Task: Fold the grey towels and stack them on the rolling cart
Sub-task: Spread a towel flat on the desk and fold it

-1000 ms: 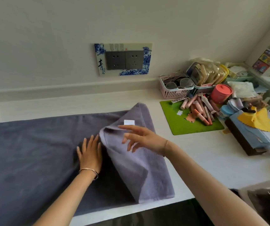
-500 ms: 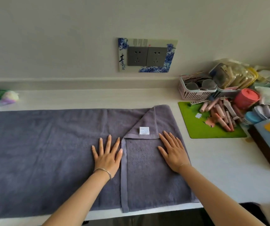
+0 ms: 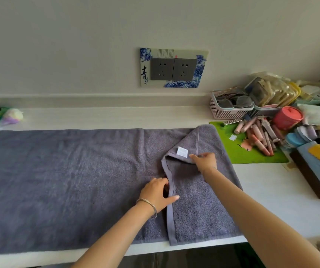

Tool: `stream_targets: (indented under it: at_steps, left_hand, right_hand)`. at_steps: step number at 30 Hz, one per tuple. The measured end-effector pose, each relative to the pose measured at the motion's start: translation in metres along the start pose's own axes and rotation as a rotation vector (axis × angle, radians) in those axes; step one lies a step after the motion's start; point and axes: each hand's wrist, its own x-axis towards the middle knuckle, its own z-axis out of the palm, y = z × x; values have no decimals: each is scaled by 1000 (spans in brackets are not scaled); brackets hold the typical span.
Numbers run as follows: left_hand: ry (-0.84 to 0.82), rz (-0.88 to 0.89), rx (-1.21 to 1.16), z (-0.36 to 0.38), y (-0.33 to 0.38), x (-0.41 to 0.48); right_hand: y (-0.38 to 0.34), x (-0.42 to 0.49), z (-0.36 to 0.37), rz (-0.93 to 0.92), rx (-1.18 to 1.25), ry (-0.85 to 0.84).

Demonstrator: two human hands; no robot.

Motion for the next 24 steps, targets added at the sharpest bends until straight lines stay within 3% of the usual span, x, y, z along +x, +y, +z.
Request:
stream_targets:
  at_steps: [4, 8, 11, 14, 16, 19, 24]
  left_hand:
    - [-7, -70, -247, 3, 6, -7]
    - [-96, -135, -510, 12, 9, -9]
    - [-166, -193, -477, 19, 9, -8]
    - [-144, -188, -461, 18, 15, -9]
    - [-146, -185, -607, 11, 25, -8]
    - [-231, -269, -1057, -11, 46, -10]
    - [-237, -254, -1499, -70, 59, -19]
  right_hand:
    - [-8, -7, 16, 248, 398, 82]
    - [-3, -21, 28, 368, 607, -103]
    - [-8, -25, 35, 385, 737, -250]
    - [-10, -16, 40, 401, 845, -234]
    - [-14, -15, 38, 303, 755, -196]
    - [-21, -17, 25, 2, 495, -116]
    - [-63, -38, -4, -427, 337, -163]
